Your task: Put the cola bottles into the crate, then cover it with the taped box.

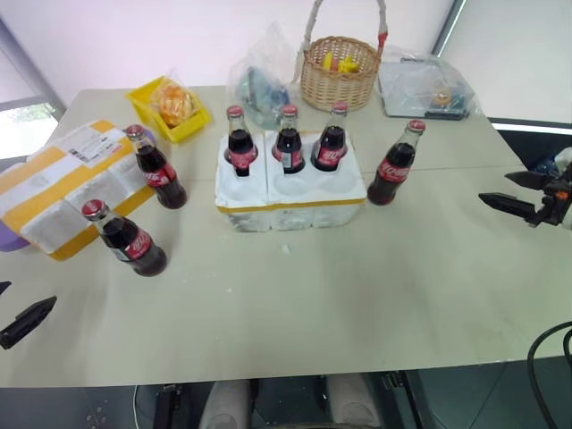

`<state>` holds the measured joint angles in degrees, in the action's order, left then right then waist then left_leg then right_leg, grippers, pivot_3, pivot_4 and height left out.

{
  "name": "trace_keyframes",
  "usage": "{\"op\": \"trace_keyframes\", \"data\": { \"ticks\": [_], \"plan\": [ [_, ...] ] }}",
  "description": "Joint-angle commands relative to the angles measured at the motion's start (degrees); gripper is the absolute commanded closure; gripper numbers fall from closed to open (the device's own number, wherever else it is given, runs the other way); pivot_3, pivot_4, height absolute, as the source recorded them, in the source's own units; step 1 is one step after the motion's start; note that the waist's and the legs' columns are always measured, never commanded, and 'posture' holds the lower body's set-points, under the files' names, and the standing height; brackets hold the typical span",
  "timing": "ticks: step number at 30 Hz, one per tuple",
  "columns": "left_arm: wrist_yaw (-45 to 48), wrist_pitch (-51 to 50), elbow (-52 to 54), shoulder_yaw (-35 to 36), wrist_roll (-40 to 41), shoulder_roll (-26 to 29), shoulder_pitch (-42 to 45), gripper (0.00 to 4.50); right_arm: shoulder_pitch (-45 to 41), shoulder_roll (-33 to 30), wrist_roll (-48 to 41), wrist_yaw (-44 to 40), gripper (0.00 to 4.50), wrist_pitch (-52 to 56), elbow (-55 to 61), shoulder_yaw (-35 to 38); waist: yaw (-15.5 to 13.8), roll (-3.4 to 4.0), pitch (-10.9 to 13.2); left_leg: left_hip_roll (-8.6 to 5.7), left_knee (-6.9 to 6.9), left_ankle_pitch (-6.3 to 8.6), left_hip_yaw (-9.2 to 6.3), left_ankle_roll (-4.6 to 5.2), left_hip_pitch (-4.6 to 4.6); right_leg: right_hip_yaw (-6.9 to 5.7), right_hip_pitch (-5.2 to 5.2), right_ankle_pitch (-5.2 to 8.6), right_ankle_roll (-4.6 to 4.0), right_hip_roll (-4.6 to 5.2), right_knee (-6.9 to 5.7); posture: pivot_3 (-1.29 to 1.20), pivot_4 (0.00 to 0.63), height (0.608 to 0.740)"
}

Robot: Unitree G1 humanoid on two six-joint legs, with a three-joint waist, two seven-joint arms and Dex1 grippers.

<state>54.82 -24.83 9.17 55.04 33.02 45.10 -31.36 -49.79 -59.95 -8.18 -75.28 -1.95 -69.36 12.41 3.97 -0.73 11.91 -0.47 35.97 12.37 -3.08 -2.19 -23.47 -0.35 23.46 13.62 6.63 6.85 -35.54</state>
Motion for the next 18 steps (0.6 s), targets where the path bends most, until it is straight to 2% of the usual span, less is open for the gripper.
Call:
{"op": "trace_keyframes", "data": {
  "ticks": [1,13,18],
  "plan": [
    [0.1,0.9,-0.1,2.0,-0.5,0.9,-0.2,0.04,-1.1,-1.9,-0.8,0.4,0.00,-0.9,-0.4,1.7,0.0,0.00,0.0,0.00,0.00,0.00,0.00,0.00,0.00,0.00,0.00,0.00,0.00,0.00,0.00,0.00,0.150,0.737],
    [-1.0,-0.4,-0.9,2.3,0.1,1.4,0.8,0.04,-0.5,-1.8,-0.8,-0.3,0.00,0.0,-0.4,1.6,0.0,0.00,0.0,0.01,0.00,0.00,0.03,0.00,0.02,0.03,0.00,0.00,0.00,-0.02,-0.01,0.00,0.150,0.737],
    [0.0,-2.8,2.1,2.0,2.5,2.2,2.1,0.04,-1.3,-2.0,-0.9,-1.3,0.00,-0.2,0.2,1.5,0.0,0.00,0.0,0.01,0.02,0.00,0.03,0.00,0.02,0.03,0.00,-0.01,0.00,-0.02,-0.02,0.00,0.150,0.737]
  ]
}}
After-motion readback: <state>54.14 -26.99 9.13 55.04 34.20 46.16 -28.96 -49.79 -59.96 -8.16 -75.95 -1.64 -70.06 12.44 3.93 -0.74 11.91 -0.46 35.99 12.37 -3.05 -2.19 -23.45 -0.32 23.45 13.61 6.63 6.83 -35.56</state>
